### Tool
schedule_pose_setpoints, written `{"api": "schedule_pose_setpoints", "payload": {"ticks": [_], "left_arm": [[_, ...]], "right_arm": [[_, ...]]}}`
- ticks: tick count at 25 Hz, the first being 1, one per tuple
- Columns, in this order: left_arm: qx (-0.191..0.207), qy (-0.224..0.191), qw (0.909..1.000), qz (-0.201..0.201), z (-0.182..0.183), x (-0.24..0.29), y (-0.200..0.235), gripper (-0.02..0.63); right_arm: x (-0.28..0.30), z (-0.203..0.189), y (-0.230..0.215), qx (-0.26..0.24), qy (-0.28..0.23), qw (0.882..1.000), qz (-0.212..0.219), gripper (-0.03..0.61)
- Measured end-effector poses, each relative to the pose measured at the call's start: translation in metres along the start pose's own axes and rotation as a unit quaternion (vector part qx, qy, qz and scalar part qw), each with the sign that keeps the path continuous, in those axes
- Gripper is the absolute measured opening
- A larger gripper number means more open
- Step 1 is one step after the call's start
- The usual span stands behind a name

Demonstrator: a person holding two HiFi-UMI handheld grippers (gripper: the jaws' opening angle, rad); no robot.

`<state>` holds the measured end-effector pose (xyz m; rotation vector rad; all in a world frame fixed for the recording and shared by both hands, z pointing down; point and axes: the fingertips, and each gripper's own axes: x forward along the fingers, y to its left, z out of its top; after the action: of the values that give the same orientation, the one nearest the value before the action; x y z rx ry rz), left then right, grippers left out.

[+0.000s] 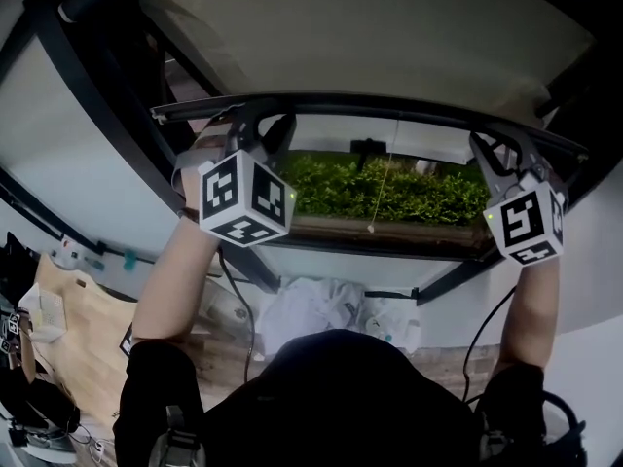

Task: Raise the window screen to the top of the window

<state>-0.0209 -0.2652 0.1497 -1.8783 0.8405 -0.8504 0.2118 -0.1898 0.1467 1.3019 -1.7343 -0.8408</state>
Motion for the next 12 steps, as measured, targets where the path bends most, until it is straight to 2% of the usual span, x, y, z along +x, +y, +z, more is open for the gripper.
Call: {"api": "schedule_pose_setpoints", "payload": {"ticks": [9,12], "left_arm": [[-0.004,-0.005,0.9988,-0.048,0.003,-0.005,0.011,0.048],[0.004,-0.008,0.9992,-0.04,0.007,-0.009,0.017,0.046]], "right_arm": [[0.0,0.006,-0.009,-0.026,0.032,0.998,0.038,0.048],[-0.003,0.01,-0.015,-0.035,0.034,0.998,0.034,0.047]]}}
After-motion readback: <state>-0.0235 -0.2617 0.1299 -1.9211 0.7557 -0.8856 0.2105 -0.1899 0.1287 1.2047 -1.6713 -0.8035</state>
